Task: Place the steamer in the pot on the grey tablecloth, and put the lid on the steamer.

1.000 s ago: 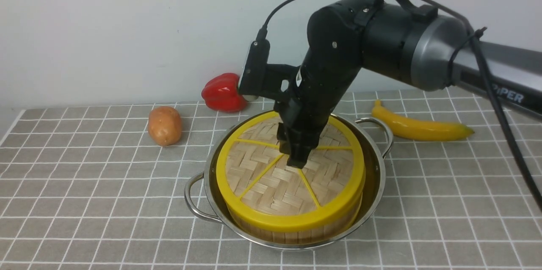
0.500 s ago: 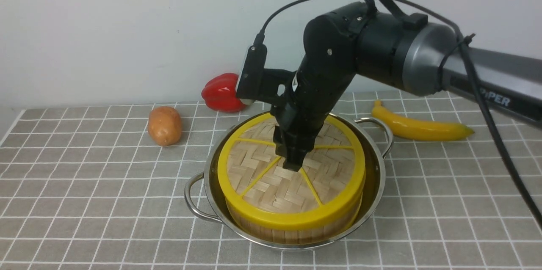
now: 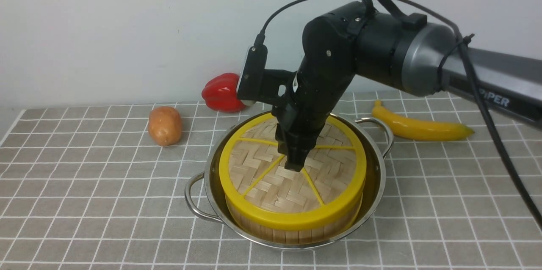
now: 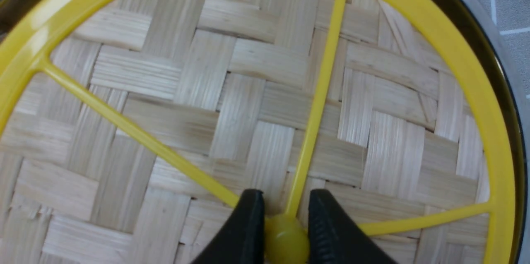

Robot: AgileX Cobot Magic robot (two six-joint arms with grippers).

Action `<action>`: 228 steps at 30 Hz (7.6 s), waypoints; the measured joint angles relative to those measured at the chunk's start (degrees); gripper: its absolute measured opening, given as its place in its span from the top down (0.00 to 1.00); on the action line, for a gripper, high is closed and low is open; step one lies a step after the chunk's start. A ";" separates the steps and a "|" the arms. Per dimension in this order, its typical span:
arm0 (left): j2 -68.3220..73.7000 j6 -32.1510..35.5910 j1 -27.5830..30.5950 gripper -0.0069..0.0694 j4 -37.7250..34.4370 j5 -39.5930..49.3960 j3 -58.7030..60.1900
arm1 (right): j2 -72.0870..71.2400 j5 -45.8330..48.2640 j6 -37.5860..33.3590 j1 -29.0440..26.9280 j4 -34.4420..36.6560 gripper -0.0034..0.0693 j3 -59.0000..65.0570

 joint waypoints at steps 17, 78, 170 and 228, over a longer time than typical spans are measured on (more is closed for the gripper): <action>0.00 0.00 0.00 0.59 0.00 0.00 0.00 | -0.06 0.25 -0.37 0.00 -1.75 0.75 0.00; 0.00 0.00 0.00 0.59 0.00 0.00 0.00 | -0.40 -7.47 -1.98 -2.36 0.41 0.41 0.00; 0.00 0.00 0.00 0.59 0.00 -0.16 0.00 | -119.18 -42.32 57.98 -30.36 -19.57 0.69 105.67; 0.00 0.00 0.00 0.59 0.00 -0.16 0.00 | -119.18 -43.39 57.91 -30.36 -12.32 0.62 105.67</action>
